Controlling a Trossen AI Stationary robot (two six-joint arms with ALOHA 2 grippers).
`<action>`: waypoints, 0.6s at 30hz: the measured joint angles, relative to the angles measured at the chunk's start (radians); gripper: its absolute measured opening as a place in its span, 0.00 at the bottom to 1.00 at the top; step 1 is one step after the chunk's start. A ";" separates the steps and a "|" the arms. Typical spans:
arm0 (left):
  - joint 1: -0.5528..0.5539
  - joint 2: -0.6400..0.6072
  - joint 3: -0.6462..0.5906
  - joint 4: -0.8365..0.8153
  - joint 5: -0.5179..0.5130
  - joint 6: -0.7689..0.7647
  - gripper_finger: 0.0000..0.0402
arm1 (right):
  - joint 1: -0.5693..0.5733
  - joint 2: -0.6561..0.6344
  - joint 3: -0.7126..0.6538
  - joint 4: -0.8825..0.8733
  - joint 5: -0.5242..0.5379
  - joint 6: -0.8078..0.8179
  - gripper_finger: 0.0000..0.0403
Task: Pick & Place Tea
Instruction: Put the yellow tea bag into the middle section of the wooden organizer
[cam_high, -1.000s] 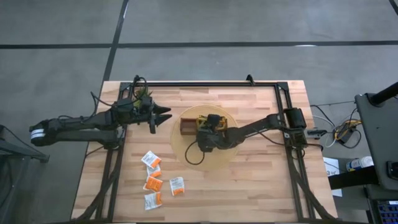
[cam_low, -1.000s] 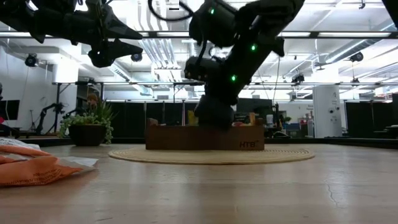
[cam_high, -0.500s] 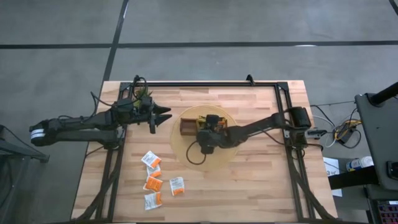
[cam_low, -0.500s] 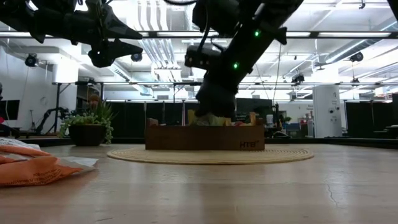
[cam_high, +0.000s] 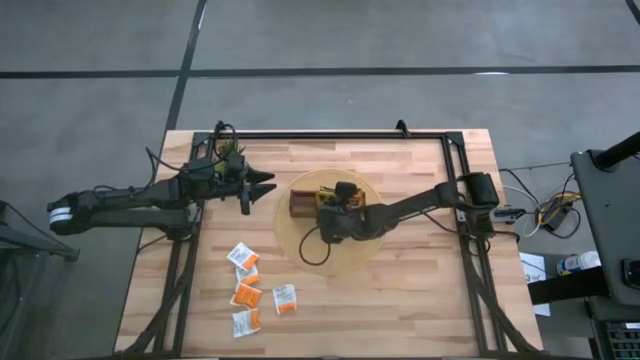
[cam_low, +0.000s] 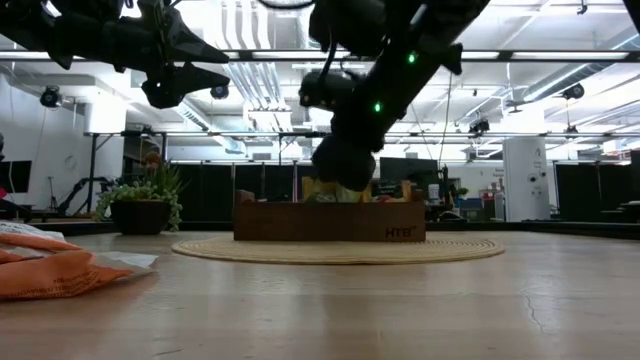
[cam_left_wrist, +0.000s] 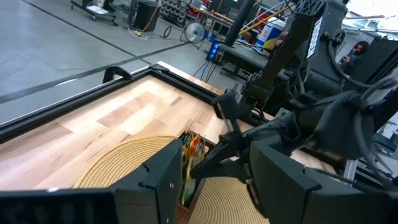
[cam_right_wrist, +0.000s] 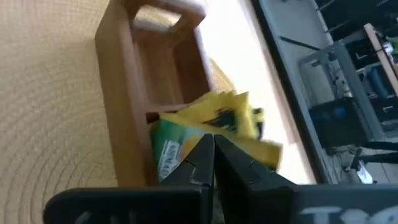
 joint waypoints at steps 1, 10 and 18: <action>0.000 0.000 0.000 0.000 0.000 0.000 0.46 | -0.004 0.010 0.000 0.000 -0.002 0.002 0.02; 0.000 0.000 0.000 0.001 0.000 0.000 0.46 | -0.034 0.046 0.000 0.005 -0.156 -0.020 0.02; -0.001 0.000 0.000 -0.001 0.000 0.000 0.46 | -0.005 -0.061 -0.002 -0.028 -0.162 -0.020 0.02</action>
